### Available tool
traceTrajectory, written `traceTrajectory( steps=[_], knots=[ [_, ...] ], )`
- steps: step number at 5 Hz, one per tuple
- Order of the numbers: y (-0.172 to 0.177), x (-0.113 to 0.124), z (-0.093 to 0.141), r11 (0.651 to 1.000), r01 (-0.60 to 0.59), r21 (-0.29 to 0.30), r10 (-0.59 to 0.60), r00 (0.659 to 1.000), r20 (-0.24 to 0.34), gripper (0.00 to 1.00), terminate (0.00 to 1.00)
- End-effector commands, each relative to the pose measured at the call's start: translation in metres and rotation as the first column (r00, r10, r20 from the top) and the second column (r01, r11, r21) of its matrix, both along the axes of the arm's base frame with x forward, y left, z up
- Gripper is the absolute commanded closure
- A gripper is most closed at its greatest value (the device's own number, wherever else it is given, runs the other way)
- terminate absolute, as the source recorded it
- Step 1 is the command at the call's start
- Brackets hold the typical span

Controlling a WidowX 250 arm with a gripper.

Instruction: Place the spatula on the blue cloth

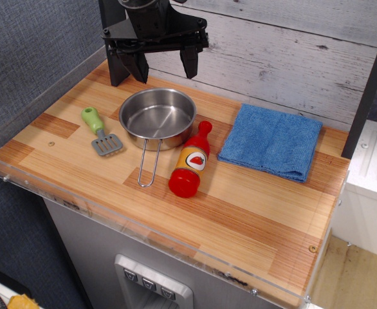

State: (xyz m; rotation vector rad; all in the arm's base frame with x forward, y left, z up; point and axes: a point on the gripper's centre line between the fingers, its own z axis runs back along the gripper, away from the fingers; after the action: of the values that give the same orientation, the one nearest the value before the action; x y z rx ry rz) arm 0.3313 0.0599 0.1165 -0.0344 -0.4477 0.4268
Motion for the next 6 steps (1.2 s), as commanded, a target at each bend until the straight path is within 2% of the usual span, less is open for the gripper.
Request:
traceTrajectory(
  steps=[1,2,3,4,5,6],
  knots=[
    [0.0,0.0,0.0,1.0,0.0,0.0,0.0,1.0,0.0,0.0,0.0],
    [0.01,-0.001,0.009,0.98,-0.186,-0.075,0.185,0.983,-0.02,0.0,0.0],
    [0.024,0.0,0.012,0.924,-0.362,-0.122,0.359,0.932,-0.04,0.0,0.0],
    [0.04,0.003,0.017,0.859,-0.486,-0.16,0.486,0.873,-0.044,0.0,0.0],
    [0.062,0.004,0.015,0.773,-0.608,-0.181,0.608,0.791,-0.063,0.0,0.0],
    [0.083,0.001,0.003,0.649,-0.74,-0.177,0.735,0.67,-0.106,0.0,0.0]
  ],
)
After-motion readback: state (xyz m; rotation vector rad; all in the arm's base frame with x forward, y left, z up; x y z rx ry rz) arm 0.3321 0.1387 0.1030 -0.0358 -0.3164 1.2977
